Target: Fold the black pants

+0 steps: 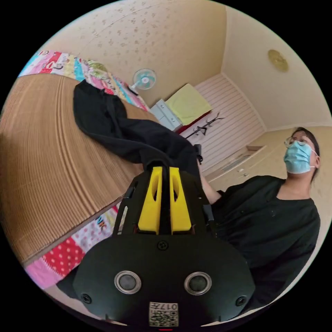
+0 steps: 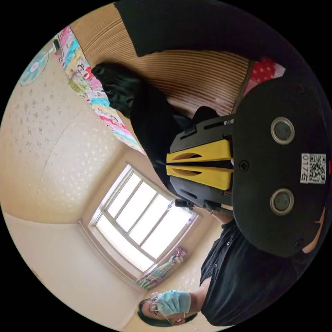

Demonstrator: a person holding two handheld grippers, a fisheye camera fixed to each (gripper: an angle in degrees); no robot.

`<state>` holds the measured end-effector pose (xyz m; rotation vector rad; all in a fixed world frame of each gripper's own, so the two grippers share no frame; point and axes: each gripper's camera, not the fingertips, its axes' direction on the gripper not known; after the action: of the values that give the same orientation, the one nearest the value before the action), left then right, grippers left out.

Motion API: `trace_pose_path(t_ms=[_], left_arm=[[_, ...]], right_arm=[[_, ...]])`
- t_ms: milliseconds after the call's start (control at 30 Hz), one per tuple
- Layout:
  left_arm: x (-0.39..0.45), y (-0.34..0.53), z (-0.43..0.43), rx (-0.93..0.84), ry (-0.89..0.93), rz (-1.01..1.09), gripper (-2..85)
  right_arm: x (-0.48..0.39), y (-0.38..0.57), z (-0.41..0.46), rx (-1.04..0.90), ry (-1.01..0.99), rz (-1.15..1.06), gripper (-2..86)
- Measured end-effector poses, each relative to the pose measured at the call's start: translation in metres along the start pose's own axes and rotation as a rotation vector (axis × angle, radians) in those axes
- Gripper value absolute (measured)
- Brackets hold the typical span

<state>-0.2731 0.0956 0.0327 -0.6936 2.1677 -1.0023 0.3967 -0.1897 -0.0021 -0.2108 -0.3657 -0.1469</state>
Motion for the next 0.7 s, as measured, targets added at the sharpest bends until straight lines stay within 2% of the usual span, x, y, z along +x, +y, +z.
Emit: trace_pose_path(t_ms=[133,200,267,367,433,533,700], left_arm=[[-0.045,0.039,0.002,-0.116,-0.258,-0.320,6.3],[-0.063,0.065,0.003,-0.084,-0.312,-0.464,8.1],[-0.072,0.099,-0.004,0.041,-0.323,-0.585,9.3],[-0.057,0.118,-0.005,0.152,-0.424,-0.541,10.1],[-0.048,0.117,0.010,0.088,-0.471,-0.472,10.2],[-0.040,0.116,0.043,-0.023,-0.402,-0.383,11.9],[-0.046,0.125,0.081,-0.102,-0.374,-0.396,13.0]], right_arm=[[0.043,0.040,-0.023,-0.234,0.554,0.300,1.2],[0.054,0.062,-0.021,-0.329,0.744,0.380,1.1],[0.052,0.085,-0.020,-0.361,0.899,0.419,0.8],[0.031,0.092,-0.017,-0.329,0.929,0.368,0.6],[0.018,0.087,-0.016,-0.299,0.894,0.329,0.5],[0.008,0.078,-0.009,-0.293,0.809,0.302,0.4],[-0.001,0.079,0.015,-0.306,0.699,0.266,0.4]])
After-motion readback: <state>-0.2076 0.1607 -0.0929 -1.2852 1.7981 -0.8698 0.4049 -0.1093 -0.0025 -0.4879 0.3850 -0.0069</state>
